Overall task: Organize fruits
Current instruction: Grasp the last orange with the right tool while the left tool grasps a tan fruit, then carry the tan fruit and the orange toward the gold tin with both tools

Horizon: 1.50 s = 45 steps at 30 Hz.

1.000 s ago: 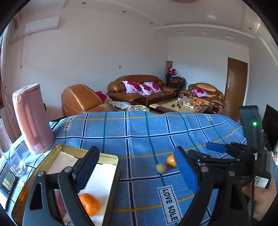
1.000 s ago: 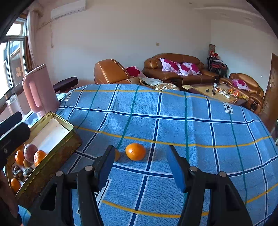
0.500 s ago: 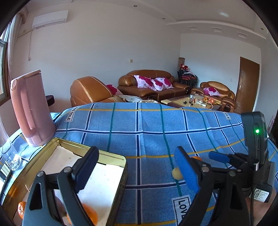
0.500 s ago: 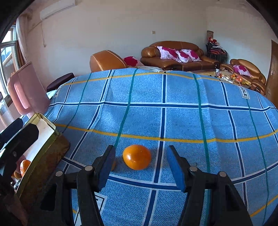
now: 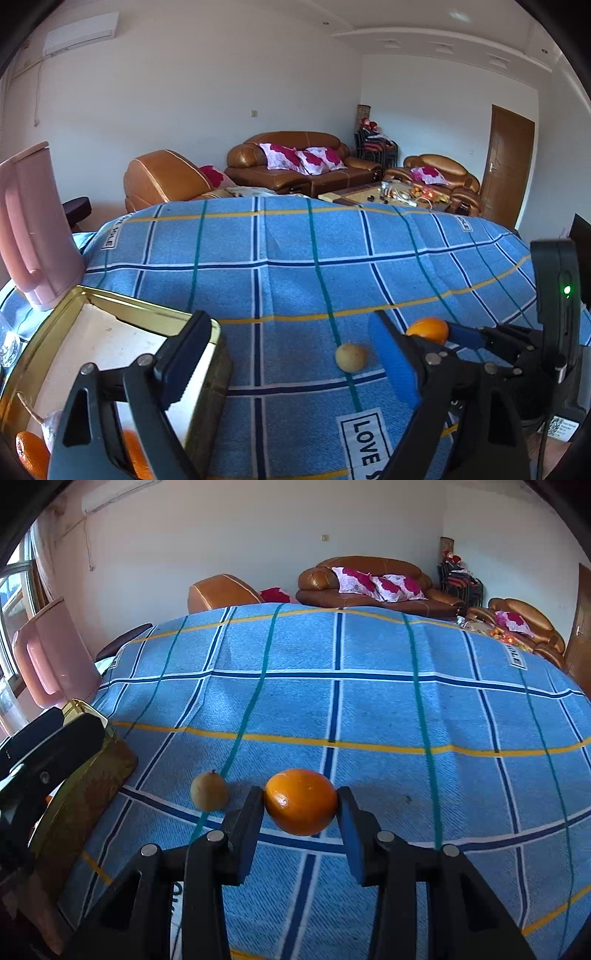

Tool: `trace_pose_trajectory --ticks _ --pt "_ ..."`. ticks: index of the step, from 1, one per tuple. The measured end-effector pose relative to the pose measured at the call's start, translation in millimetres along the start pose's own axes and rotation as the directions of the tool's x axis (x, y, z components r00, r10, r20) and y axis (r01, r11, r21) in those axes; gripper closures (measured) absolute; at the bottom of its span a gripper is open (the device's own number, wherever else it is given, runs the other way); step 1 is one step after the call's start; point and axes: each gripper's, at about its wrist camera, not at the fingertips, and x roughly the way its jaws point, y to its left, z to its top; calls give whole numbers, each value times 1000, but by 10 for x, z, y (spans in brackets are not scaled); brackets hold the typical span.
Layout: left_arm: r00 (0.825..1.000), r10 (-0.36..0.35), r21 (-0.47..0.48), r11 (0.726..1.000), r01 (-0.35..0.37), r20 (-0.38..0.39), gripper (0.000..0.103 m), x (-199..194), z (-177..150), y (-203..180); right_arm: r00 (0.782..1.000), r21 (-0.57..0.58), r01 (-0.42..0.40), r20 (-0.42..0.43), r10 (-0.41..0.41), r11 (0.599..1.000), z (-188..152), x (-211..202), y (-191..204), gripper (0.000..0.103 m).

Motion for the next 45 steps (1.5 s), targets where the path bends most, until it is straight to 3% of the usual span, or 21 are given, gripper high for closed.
trace_pose_trajectory --ticks 2,6,10,14,18,22,27,45 --pt "997 -45 21 999 47 -58 26 123 -28 -99 1000 30 5 13 -6 1000 -26 -48 -103 61" --pt "987 -70 44 996 77 -148 44 358 -104 -230 999 58 19 31 -21 998 -42 -113 -243 61" --pt "971 -91 20 995 98 -222 51 566 -144 -231 999 82 11 46 -15 997 -35 -133 -302 61" --pt "959 -115 29 991 127 -257 50 676 -139 -290 999 95 -6 41 2 995 -33 -121 -334 61" --pt "939 -122 51 988 146 -320 64 781 -176 -361 999 89 -13 38 10 996 -32 -119 -323 61" --pt "938 -139 33 987 157 -317 76 772 -175 -318 999 80 -18 48 14 997 -39 -135 -302 61" --pt "938 -162 13 985 174 -306 76 742 -166 -270 997 54 -19 69 15 998 -49 -183 -253 61" --pt "969 -177 16 983 182 -170 76 460 -85 -182 987 -13 -31 158 32 999 -74 -352 -130 61"
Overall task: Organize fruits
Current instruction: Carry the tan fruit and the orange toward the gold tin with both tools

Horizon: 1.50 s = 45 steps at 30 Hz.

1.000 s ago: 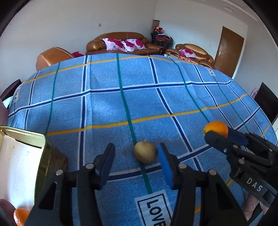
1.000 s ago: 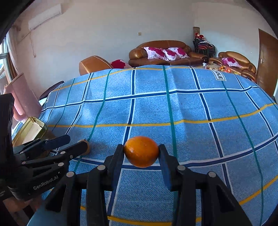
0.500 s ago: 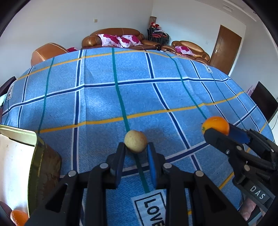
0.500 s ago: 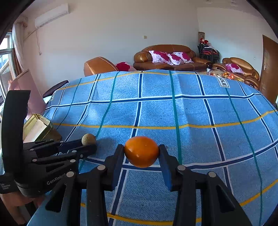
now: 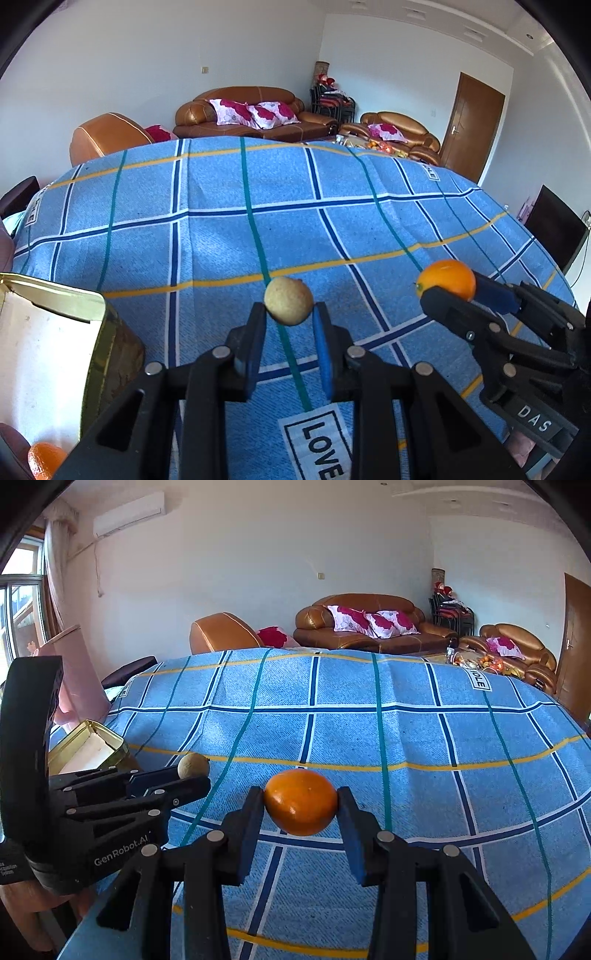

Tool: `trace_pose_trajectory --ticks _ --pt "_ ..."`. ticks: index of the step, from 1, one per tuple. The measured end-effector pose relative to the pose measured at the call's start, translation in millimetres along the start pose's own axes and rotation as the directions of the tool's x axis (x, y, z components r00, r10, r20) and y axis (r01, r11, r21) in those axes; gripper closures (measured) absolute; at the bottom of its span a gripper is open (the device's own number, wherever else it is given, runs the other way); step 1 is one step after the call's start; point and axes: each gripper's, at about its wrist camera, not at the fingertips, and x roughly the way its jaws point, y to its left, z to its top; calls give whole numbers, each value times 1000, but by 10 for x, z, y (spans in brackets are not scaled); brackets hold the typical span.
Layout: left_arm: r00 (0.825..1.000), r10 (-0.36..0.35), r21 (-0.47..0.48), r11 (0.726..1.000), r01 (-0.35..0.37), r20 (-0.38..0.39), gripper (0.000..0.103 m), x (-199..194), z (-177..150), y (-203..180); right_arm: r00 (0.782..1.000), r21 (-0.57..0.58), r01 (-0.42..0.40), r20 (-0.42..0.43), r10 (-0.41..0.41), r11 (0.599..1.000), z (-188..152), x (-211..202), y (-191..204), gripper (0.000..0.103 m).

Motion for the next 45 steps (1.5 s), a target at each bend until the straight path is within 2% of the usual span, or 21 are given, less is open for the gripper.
trace_pose_trajectory --ticks 20,31,38,45 --pt "991 38 39 998 -43 125 76 -221 -19 -90 992 -49 -10 124 16 999 -41 -235 112 61" --pt "978 63 70 994 -78 200 76 -361 -58 -172 983 -79 1 182 14 997 -81 -345 175 61" --pt "960 94 76 990 -118 264 76 -526 -146 -198 977 -91 8 213 11 996 -110 -417 192 61" --pt "955 85 58 993 -106 283 76 -694 -252 -136 969 -122 20 246 10 992 -154 -494 259 61"
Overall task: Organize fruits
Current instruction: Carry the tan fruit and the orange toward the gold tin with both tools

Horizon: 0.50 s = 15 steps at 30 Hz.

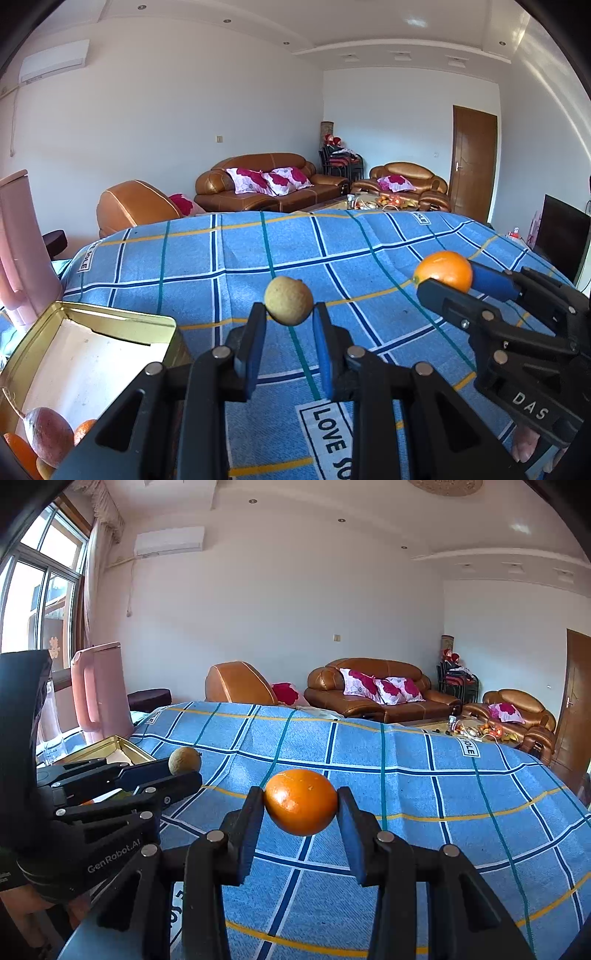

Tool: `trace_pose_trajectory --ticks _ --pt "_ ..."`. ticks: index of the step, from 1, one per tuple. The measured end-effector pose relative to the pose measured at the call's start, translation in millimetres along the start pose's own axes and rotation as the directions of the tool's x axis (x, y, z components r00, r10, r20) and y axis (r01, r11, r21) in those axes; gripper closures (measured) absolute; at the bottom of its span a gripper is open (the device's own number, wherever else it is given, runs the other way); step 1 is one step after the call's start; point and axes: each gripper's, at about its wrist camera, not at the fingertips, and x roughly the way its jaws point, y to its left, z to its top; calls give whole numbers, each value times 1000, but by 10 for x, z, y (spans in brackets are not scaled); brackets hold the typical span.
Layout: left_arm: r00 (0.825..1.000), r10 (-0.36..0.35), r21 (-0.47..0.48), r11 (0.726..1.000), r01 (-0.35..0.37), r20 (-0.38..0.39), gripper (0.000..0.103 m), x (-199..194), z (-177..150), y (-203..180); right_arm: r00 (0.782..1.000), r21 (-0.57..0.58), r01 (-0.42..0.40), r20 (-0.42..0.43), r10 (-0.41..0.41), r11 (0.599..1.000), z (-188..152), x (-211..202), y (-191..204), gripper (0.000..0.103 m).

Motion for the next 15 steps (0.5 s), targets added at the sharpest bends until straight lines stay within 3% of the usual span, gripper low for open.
trace_pose_trajectory --ticks 15 --pt "1000 -17 -18 1000 17 24 76 -425 -189 179 1000 -41 -14 9 14 999 -54 -200 256 61"
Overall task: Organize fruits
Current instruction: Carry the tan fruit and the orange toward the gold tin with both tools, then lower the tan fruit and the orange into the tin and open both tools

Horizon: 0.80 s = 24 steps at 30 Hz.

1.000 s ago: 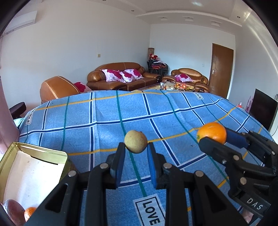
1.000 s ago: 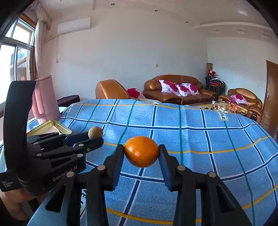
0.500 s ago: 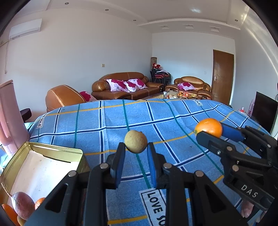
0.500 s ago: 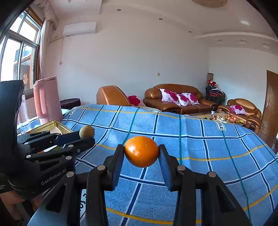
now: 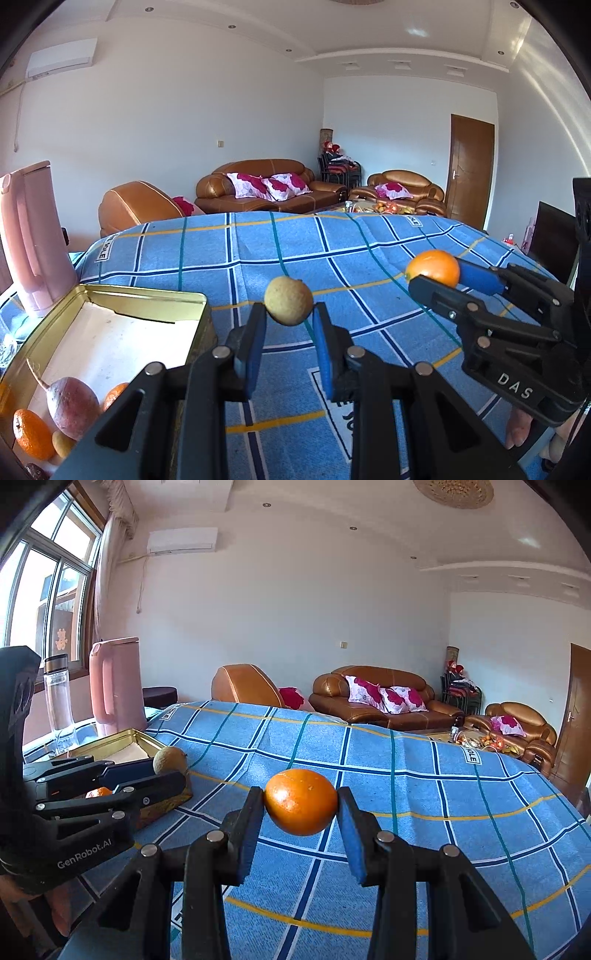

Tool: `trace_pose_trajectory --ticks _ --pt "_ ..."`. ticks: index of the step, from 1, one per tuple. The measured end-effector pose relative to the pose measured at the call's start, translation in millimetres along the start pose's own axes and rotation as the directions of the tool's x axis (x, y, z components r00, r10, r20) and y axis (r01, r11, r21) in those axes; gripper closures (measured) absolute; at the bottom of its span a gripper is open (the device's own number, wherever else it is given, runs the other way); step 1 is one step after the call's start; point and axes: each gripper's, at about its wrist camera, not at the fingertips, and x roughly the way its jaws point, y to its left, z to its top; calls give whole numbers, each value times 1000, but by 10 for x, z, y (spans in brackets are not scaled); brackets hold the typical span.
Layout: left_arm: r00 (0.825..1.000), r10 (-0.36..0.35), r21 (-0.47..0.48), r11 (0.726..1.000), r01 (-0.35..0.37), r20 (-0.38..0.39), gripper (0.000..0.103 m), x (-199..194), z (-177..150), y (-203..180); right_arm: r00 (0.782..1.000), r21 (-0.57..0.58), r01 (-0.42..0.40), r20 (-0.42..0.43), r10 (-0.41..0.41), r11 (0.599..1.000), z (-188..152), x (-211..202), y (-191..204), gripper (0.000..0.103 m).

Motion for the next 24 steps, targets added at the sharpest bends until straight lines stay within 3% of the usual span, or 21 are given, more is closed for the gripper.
trace_pose_trajectory --ticks 10,24 --pt "1000 -21 -8 1000 21 20 76 -378 -114 103 999 -25 -38 -5 38 999 -52 -171 298 61" --pt "999 29 -13 1000 -28 37 76 -733 -190 327 992 -40 -124 -14 123 991 -66 -283 692 61"
